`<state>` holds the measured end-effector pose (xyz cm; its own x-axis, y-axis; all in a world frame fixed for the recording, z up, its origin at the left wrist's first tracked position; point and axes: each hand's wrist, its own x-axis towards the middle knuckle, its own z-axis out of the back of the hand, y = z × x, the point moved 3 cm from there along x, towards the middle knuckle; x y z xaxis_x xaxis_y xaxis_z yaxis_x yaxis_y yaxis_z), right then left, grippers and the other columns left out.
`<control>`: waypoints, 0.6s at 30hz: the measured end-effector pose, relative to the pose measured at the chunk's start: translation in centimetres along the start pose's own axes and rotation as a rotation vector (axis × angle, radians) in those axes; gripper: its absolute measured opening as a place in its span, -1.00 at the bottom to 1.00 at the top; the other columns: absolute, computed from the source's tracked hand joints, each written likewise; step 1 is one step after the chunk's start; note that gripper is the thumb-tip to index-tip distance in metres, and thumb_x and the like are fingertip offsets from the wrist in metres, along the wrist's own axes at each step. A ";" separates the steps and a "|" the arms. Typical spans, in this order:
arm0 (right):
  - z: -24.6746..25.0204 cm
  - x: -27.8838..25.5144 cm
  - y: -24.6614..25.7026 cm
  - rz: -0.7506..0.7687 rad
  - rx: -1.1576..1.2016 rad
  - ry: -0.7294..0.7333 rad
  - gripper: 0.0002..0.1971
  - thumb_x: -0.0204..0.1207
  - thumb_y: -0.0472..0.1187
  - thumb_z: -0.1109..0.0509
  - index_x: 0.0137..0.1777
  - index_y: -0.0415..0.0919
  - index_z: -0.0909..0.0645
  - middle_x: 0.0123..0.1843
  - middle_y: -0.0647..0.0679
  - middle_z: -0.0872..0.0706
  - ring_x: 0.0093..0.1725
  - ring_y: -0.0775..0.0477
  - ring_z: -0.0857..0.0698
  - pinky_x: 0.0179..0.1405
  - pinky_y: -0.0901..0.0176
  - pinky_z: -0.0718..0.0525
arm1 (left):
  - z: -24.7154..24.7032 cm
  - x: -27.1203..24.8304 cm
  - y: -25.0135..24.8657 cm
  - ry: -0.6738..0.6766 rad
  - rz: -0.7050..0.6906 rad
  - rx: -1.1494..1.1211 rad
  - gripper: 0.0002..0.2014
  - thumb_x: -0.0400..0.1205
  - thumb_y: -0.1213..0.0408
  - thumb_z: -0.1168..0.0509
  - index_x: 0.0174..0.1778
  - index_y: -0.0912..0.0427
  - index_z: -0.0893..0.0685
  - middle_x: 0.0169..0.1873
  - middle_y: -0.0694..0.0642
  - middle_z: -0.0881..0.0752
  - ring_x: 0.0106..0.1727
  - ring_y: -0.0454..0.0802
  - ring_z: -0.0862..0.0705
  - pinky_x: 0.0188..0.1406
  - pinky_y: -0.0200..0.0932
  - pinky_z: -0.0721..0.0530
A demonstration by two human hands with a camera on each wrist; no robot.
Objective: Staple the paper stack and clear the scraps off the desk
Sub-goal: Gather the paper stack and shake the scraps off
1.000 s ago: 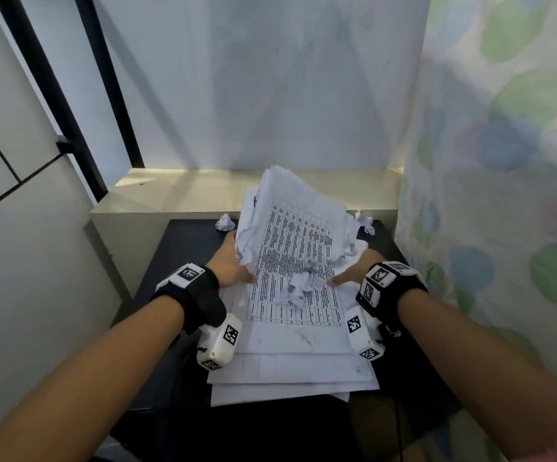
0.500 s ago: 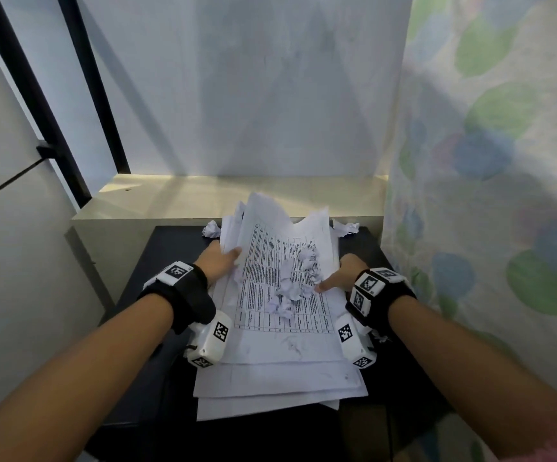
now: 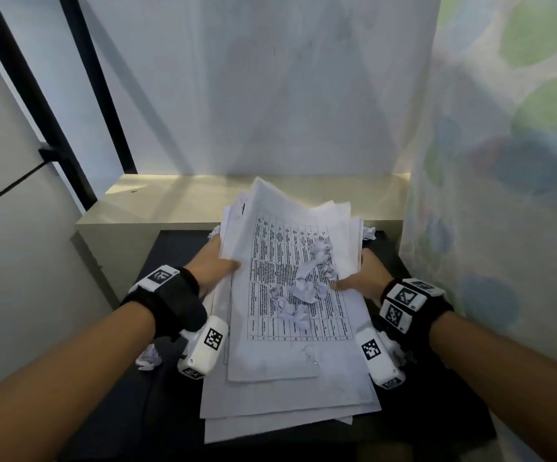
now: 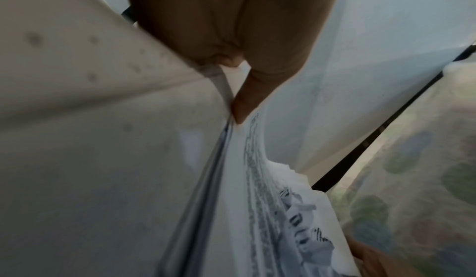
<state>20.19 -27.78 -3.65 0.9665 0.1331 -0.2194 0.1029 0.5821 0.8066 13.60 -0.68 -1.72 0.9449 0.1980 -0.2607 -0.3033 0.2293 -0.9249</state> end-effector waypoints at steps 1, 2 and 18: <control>0.1 0.2 0.1 0.010 0.017 -0.003 -0.25 0.05 -0.39 -0.69 0.28 -0.37 -0.47 0.18 -0.17 -0.66 0.22 -0.19 -0.62 0.28 -0.16 -0.60 | 0.1 -0.1 -0.1 -0.010 -0.001 -0.022 -0.48 0.58 0.53 -0.28 0.47 0.27 -0.35 0.32 0.27 -0.61 0.29 0.27 -0.64 0.32 0.27 -0.60; 0.4 0.3 0.3 0.017 0.036 -0.008 -0.23 0.07 -0.38 -0.69 0.30 -0.36 -0.44 0.20 -0.14 -0.64 0.24 -0.16 -0.59 0.31 -0.14 -0.58 | 0.1 -0.2 -0.3 -0.021 0.000 -0.048 -0.48 0.59 0.56 -0.26 0.47 0.27 -0.34 0.33 0.26 -0.60 0.31 0.26 -0.63 0.35 0.25 -0.58; 4.2 -0.8 8.9 0.207 0.419 -0.001 -0.42 0.33 -0.63 -0.40 0.34 -0.31 -0.40 0.23 -0.25 -0.65 0.24 -0.26 -0.64 0.30 -0.09 -0.60 | 2.4 -2.6 -8.3 -0.218 -0.290 -0.144 -0.44 0.52 0.66 -0.19 0.48 0.28 -0.41 0.31 0.24 -0.65 0.24 0.14 -0.65 0.16 -0.03 -0.64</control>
<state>21.30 -26.04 5.99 0.9771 0.2108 -0.0302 -0.0060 0.1690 0.9856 13.34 -0.86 7.26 0.9356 0.3466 0.0677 0.0075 0.1722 -0.9850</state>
